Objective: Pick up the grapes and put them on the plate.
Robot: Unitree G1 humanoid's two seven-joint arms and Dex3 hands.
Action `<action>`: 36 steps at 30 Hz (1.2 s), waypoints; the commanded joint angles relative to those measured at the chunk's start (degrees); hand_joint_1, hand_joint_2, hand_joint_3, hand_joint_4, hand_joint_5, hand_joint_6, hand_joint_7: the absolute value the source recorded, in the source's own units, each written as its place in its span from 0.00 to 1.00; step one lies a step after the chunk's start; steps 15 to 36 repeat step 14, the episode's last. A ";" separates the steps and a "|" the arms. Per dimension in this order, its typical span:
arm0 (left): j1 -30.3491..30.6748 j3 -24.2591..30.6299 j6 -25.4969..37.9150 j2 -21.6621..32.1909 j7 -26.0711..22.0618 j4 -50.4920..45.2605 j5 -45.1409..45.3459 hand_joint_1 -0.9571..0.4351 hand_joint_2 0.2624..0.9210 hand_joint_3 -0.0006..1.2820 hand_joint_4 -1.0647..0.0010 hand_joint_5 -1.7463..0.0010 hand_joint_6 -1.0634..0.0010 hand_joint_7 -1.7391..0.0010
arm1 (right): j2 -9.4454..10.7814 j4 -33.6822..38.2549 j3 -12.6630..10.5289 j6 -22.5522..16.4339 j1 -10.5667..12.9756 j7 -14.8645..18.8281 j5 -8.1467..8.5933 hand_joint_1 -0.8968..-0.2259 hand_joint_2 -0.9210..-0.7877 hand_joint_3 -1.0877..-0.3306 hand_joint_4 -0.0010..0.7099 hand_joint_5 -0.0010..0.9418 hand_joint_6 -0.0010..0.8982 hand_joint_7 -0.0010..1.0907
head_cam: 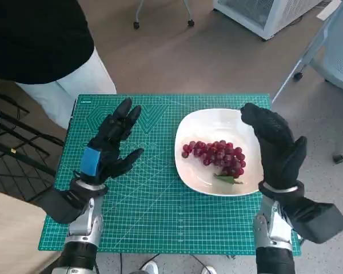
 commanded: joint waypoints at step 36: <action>1.34 -0.64 2.35 -0.91 -1.53 -2.01 -2.50 0.35 1.00 0.30 0.70 1.00 0.67 0.99 | 0.51 -1.12 0.72 1.06 2.12 -0.54 -0.73 0.35 0.00 0.52 0.63 0.00 0.24 0.15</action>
